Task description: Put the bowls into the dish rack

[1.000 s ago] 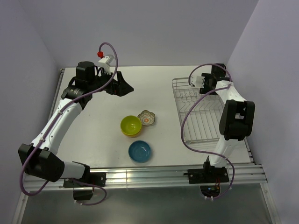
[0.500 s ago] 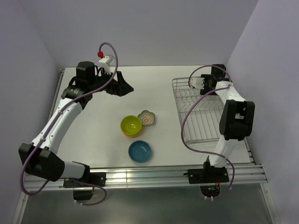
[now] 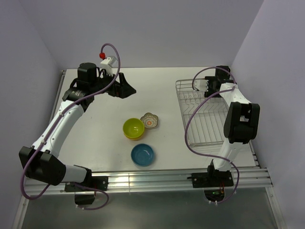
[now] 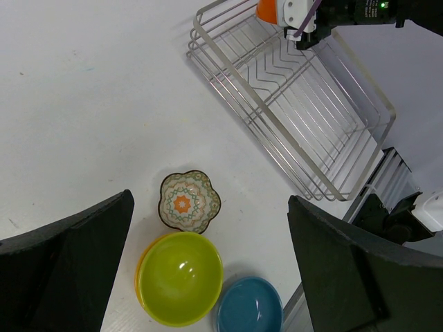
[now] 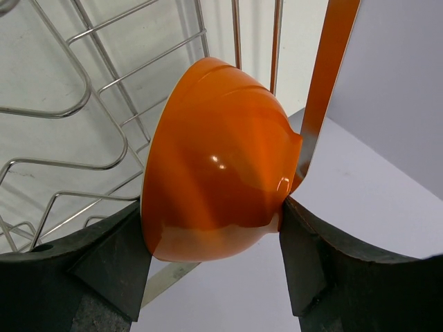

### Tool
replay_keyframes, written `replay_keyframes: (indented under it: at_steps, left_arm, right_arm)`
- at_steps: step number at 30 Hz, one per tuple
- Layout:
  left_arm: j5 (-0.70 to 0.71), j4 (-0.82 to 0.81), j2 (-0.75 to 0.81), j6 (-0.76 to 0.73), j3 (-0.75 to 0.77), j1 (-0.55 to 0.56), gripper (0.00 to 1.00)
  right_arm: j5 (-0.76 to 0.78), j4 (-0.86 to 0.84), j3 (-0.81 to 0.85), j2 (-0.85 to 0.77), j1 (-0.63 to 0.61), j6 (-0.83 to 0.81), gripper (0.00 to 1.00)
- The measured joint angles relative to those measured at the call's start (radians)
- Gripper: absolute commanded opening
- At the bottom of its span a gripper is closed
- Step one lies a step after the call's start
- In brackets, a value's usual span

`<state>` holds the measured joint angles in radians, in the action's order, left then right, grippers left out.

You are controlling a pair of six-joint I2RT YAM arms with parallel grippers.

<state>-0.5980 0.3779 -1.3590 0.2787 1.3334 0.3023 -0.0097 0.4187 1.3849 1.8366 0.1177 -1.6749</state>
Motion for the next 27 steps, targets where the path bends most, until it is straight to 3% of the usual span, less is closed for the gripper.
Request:
replay_keyframes:
  at_steps: [7,10,14,15,27]
  left_arm:
    - [0.0,0.0,0.0,-0.003,0.0,0.0,0.99]
    - [0.0,0.0,0.0,-0.003,0.0,0.0,0.99]
    - [0.0,0.0,0.0,-0.003,0.0,-0.002,0.99]
    - [0.0,0.0,0.0,-0.003,0.0,-0.003,0.99]
    - [0.0,0.0,0.001,-0.004,-0.005,-0.012,0.99]
  right_arm:
    - [0.012,0.008,-0.003,0.0,-0.002,0.0,0.67]
    - [0.023,0.024,-0.004,0.0,-0.005,0.002,0.79]
    - [0.038,0.024,-0.004,0.0,-0.009,0.002,0.84]
    - [0.041,0.024,-0.004,0.0,-0.009,0.002,0.94]
    - [0.051,0.04,-0.004,-0.005,-0.017,0.004,0.98]
